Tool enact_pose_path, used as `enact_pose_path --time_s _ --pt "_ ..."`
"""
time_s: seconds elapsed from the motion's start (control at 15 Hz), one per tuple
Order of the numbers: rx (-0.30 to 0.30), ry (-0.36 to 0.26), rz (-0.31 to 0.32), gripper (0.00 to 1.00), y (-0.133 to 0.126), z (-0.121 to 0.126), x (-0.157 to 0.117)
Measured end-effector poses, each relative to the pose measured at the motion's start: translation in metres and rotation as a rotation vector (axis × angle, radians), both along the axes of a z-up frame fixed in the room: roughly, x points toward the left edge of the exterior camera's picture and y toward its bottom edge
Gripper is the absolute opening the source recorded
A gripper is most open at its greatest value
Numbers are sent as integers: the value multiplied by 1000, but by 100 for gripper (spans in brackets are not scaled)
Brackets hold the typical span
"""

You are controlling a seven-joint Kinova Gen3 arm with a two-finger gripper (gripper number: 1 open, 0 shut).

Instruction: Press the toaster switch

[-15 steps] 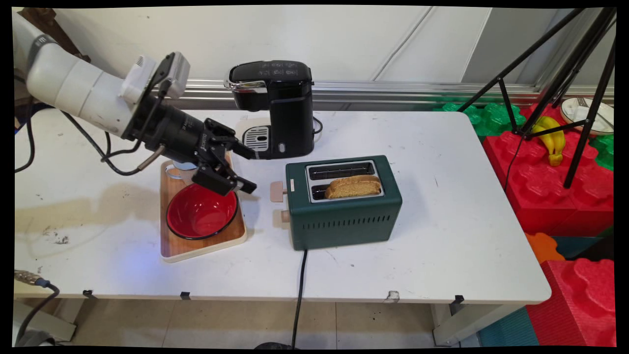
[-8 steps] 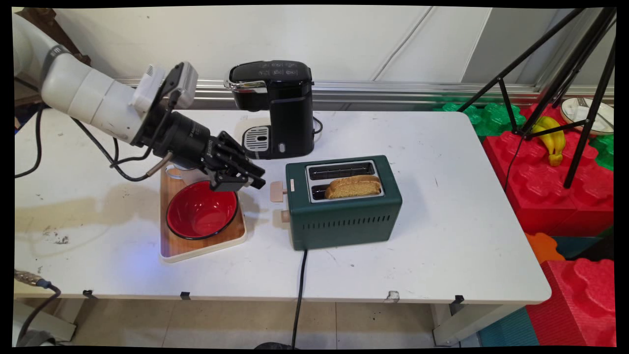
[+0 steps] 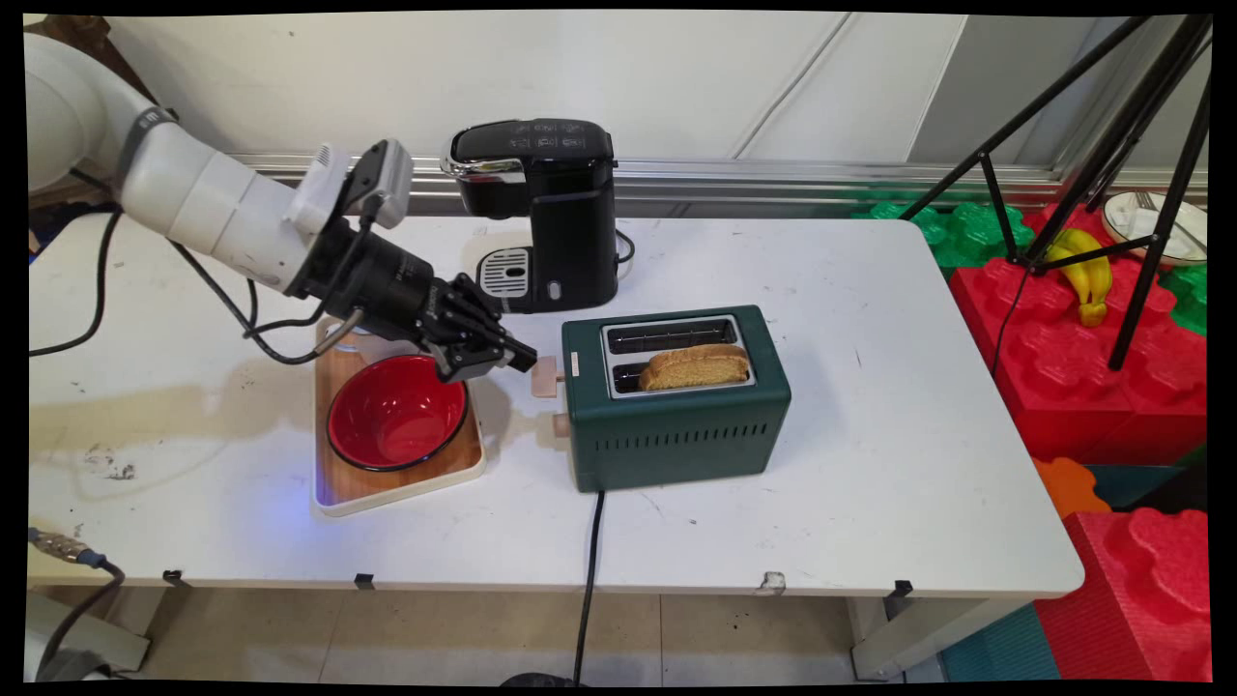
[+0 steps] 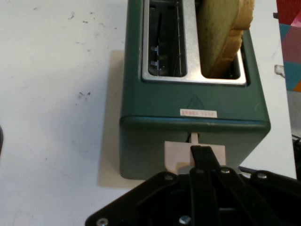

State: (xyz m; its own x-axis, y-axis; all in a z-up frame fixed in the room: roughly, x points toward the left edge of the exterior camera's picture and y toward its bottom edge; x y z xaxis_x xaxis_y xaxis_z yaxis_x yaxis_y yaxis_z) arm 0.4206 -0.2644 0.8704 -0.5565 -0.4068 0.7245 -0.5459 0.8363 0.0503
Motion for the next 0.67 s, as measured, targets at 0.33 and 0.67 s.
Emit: enact_pose_path --time_s 0.33,0.67 --pt "1 3 -8 0 -8 -9 -6" --pt "8 1 -17 0 -12 -18 -12"
